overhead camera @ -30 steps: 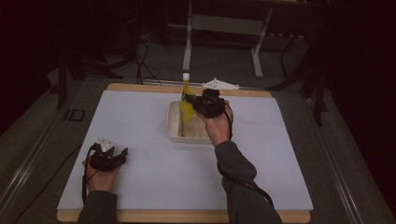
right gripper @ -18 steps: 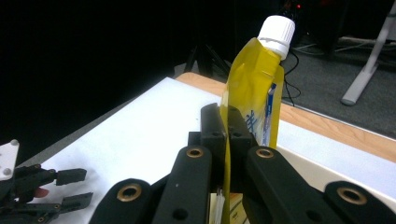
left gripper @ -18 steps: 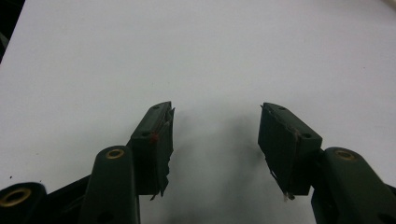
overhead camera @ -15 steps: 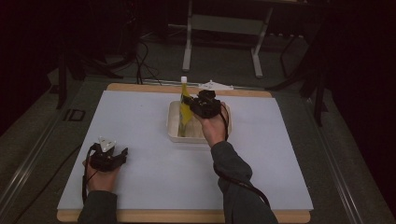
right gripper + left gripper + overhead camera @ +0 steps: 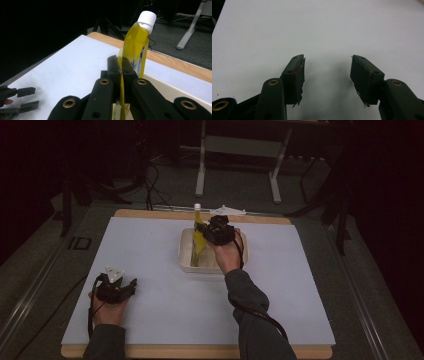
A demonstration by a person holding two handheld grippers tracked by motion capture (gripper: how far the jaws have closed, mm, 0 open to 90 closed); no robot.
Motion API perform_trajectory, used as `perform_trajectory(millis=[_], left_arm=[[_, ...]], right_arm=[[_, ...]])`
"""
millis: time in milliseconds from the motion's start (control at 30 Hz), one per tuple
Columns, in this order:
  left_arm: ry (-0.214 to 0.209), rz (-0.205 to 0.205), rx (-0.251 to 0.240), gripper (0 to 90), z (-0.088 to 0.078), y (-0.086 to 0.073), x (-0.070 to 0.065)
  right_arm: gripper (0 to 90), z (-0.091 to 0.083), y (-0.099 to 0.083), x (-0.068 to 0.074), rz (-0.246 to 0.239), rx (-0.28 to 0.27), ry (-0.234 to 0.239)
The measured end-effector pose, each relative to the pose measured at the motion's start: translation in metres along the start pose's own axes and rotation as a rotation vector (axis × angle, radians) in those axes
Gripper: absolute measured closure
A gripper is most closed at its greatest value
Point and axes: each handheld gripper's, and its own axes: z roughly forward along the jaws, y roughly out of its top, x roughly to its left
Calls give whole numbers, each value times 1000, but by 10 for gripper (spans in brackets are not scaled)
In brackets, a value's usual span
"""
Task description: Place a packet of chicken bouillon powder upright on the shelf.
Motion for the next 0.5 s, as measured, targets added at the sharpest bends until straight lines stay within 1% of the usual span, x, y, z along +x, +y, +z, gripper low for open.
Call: perform_trajectory(millis=[233, 367, 433, 500], left_arm=[[-1, -1, 0, 444, 0, 0, 0], [-2, -1, 0, 444, 0, 0, 0], [-2, -2, 0, 444, 0, 0, 0], [-2, -2, 0, 443, 0, 0, 0]], right_arm=[[900, 6, 2, -2, 18, 9, -9], [900, 9, 3, -3, 39, 16, -13], [899, 11, 4, -5, 53, 23, -10], [895, 12, 6, -7, 74, 35, 7]])
